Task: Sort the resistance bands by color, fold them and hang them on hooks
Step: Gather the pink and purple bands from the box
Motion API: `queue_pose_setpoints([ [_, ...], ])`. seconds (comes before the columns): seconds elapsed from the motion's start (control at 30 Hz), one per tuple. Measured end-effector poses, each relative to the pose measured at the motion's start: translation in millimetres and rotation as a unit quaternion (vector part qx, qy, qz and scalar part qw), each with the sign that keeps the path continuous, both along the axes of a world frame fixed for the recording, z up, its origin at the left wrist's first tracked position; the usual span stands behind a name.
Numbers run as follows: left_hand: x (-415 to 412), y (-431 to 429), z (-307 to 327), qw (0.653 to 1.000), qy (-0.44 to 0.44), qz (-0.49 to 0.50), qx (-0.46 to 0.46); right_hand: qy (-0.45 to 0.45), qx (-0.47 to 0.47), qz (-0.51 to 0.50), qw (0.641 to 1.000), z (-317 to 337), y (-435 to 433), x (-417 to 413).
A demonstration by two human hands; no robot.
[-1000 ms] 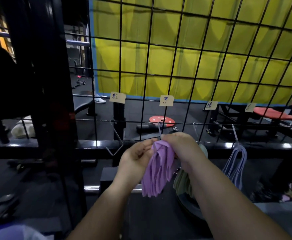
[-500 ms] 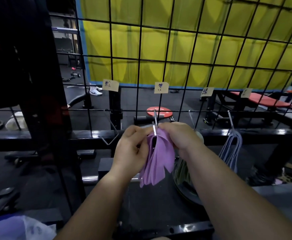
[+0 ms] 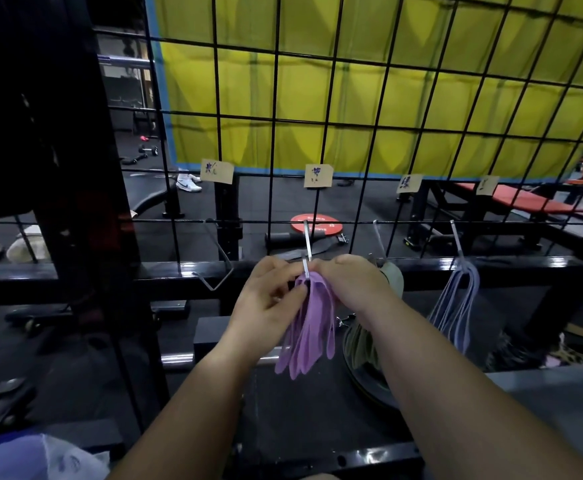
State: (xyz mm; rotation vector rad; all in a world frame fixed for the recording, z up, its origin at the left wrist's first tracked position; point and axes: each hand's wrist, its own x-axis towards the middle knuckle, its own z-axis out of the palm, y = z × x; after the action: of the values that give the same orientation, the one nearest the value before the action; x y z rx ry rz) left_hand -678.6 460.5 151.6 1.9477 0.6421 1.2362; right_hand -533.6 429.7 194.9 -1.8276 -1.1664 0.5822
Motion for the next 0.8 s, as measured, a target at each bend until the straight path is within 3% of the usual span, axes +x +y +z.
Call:
queue_pose_setpoints([
  [0.2,5.5,3.6,2.8,0.998,-0.048,0.015,-0.036,-0.043,-0.022,0.006,0.999,1.3,-5.9,-0.1],
  [0.43,6.8,0.2,1.8,0.971,-0.131,-0.033,-0.196,-0.132,-0.046,0.013,0.99,-7.8,-14.1,-2.7],
  [0.57,7.6,-2.7,2.7,0.968,-0.14,-0.03,-0.206,-0.12,-0.058,0.033,0.991,-15.9,-20.6,-7.5],
  [0.73,8.2,-1.3,1.7,0.97,-0.139,-0.021,-0.199,-0.016,-0.03,0.025,0.999,-16.9,-23.6,-8.7],
  [0.8,8.8,-0.9,1.0,0.971,-0.137,-0.01,-0.195,-0.015,-0.02,0.016,1.0,-16.6,-25.2,-7.2],
])
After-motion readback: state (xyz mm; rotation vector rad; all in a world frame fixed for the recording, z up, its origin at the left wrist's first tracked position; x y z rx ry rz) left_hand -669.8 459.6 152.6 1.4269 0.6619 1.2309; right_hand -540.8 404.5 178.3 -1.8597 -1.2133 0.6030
